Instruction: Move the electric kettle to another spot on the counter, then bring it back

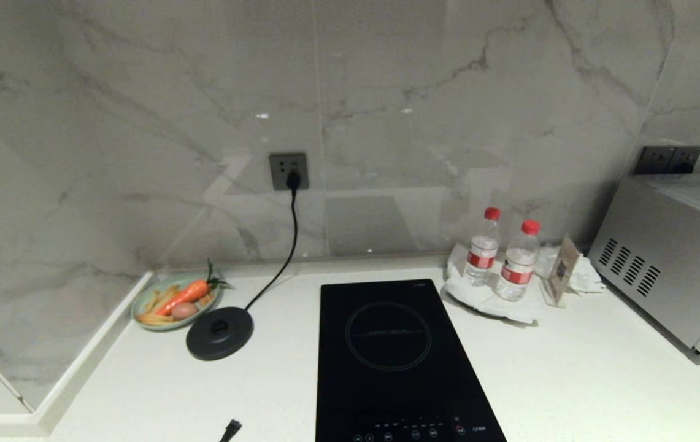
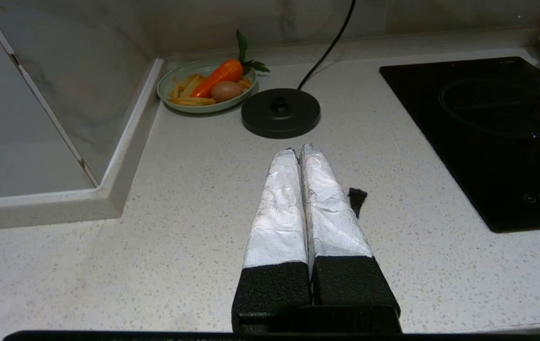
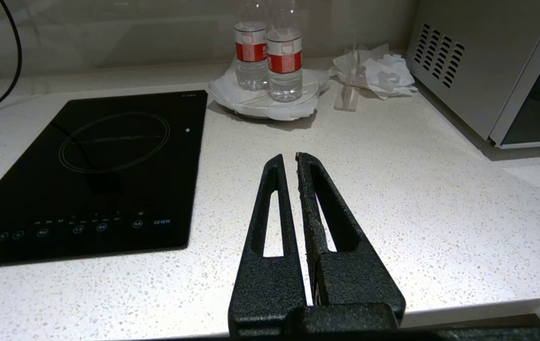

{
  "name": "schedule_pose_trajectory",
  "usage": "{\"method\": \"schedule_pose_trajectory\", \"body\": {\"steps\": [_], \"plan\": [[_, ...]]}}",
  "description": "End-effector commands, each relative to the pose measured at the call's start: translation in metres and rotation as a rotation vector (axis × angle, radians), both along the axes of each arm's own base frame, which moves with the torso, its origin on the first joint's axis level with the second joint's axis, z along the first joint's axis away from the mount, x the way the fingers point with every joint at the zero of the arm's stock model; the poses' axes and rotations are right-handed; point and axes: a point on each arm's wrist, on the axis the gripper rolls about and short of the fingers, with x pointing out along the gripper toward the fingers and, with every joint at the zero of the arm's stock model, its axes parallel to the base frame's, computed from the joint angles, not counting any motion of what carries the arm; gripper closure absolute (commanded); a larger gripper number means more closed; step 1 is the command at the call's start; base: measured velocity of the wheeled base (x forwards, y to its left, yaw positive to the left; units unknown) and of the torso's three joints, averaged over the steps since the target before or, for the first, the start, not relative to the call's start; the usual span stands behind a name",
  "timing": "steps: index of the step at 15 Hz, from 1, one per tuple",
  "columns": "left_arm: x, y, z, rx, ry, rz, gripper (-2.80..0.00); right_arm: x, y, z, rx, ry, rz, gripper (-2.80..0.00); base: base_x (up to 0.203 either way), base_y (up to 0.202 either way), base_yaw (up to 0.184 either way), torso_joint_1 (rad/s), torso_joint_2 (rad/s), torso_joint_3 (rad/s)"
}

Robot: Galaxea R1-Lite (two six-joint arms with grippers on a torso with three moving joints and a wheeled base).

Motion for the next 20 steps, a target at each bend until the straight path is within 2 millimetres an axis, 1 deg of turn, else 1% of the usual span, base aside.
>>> {"method": "schedule_pose_trajectory", "body": {"steps": [1,10,13,20], "plan": [[0.0001,0.0000,-0.0001,0.001,0.003,0.000,0.00,0.0001,0.0000,0.0000,0.000,0.002,0.000,0.00,0.000,0.000,0.000,-0.124,0.30,0.167],[0.0001,0.0000,-0.0001,0.000,0.003,-0.001,0.00,0.0000,0.0000,0.0000,0.000,0.000,0.000,0.00,0.000,0.000,0.000,-0.128,0.32,0.187],[0.0001,0.0000,-0.0001,0.001,0.003,0.001,0.00,0.0001,0.0000,0.0000,0.000,0.001,0.000,0.00,-0.144,0.000,-0.002,-0.129,0.33,0.198],[0.0001,0.0000,-0.0001,0.001,0.003,0.001,0.00,0.0001,0.0000,0.0000,0.000,0.002,0.000,0.00,0.000,0.000,0.000,-0.124,0.34,0.213]]}}
